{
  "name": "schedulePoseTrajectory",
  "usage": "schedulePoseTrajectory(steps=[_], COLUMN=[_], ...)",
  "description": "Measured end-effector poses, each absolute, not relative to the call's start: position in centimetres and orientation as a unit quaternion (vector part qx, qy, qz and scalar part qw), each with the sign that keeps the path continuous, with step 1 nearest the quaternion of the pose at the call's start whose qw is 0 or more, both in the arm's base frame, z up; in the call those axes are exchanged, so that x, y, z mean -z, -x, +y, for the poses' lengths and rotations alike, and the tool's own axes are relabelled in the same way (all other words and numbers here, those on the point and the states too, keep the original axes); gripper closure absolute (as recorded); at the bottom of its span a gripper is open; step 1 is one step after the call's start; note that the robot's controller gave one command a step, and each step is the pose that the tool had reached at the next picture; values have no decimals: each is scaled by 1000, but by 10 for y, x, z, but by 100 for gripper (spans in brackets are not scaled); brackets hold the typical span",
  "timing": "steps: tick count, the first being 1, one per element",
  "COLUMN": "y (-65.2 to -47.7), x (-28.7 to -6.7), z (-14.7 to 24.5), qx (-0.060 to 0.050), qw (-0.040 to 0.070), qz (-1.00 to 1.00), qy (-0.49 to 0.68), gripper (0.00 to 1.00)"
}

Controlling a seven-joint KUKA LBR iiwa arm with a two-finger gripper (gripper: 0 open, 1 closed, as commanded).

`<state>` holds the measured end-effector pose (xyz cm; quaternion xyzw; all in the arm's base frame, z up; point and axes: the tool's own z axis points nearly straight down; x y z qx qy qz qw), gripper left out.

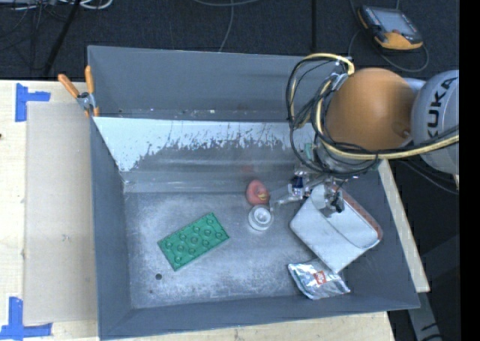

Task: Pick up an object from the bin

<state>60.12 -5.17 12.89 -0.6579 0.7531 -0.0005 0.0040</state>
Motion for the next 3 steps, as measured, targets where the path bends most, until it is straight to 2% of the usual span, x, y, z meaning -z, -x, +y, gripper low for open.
schedulePoseTrajectory(steps=[1, 2, 3], y=[-614, -615, -601], x=[-70, -73, -277], z=[-74, -74, -89], qx=[-1, 0, 2], qw=[2, 4, 3], qz=[647, 649, 669], qy=[763, 760, 743], gripper=[0, 100, 100])
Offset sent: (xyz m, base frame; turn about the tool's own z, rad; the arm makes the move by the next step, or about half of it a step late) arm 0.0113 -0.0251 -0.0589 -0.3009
